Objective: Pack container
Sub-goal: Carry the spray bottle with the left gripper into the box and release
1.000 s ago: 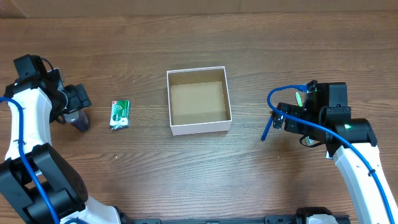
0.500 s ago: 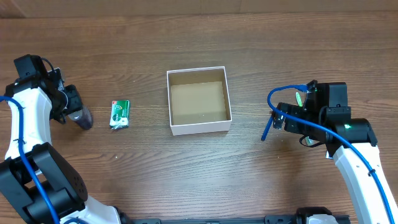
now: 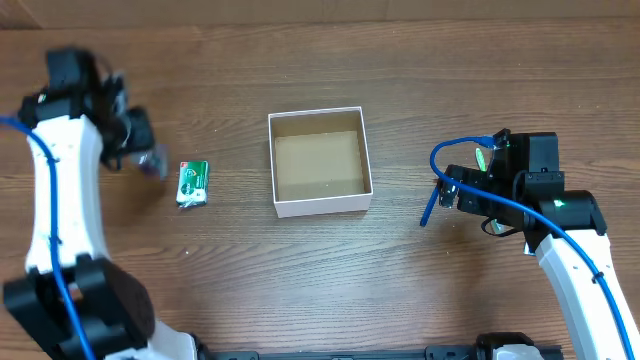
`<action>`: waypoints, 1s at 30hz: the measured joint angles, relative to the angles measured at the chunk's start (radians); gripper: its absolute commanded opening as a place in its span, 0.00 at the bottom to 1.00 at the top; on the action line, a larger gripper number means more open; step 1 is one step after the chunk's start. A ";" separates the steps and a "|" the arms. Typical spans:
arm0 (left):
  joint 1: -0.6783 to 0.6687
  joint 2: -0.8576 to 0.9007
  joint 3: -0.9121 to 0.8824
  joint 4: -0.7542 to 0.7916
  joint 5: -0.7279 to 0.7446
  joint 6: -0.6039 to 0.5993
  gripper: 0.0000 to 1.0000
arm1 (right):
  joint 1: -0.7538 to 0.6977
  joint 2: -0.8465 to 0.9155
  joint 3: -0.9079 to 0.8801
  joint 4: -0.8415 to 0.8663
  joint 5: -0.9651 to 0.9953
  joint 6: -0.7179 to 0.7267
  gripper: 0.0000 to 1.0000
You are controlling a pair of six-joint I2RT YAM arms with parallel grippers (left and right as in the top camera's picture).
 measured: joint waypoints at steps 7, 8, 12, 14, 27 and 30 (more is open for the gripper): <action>-0.327 -0.108 0.254 -0.027 -0.001 -0.093 0.04 | 0.000 0.000 0.000 -0.008 0.000 0.000 1.00; -0.375 -0.113 0.260 -0.020 0.000 -0.116 0.04 | 0.000 0.000 0.000 -0.010 0.000 0.000 1.00; -0.528 -0.082 0.262 -0.006 -0.007 -0.204 0.04 | 0.000 0.000 0.000 -0.010 0.000 0.000 1.00; -0.580 -0.042 0.262 0.006 -0.012 -0.247 0.04 | 0.000 0.000 0.000 -0.011 0.000 0.000 1.00; -0.722 0.323 0.260 0.107 -0.024 -0.395 0.04 | 0.000 0.000 0.000 -0.012 0.000 0.000 1.00; -0.727 0.383 0.260 0.159 -0.025 -0.404 0.04 | 0.000 0.000 0.000 -0.011 0.000 0.000 1.00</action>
